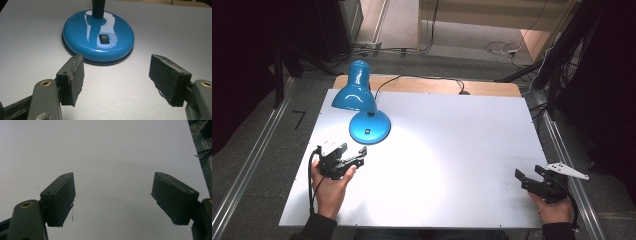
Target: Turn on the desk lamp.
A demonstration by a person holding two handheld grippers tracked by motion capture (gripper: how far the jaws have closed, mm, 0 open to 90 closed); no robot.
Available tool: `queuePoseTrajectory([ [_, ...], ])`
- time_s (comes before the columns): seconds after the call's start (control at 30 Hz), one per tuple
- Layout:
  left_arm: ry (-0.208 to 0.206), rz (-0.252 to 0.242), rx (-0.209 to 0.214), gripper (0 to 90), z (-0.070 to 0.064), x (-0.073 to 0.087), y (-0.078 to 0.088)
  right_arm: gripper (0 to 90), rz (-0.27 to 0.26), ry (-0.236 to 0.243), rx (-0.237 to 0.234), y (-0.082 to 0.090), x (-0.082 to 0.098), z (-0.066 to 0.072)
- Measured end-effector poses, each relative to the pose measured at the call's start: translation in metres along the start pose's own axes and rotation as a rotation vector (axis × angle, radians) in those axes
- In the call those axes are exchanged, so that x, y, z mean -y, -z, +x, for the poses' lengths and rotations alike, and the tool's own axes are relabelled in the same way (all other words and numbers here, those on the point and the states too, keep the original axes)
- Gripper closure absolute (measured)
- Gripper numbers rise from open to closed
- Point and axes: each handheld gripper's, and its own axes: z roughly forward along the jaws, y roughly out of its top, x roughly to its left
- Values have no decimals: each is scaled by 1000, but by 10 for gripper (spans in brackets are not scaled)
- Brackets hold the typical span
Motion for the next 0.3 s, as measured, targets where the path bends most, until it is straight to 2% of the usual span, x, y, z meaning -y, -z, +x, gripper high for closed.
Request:
queuePoseTrajectory([
  [0.1, -25, 5, -25, 292, 2, 4, 7, 175, 1, 0, 0, 0, 0, 0],
  [0.3, -17, 17, -49, 283, 10, 11, 15, 175, 0, 2, 1, 0, 0, 0],
])
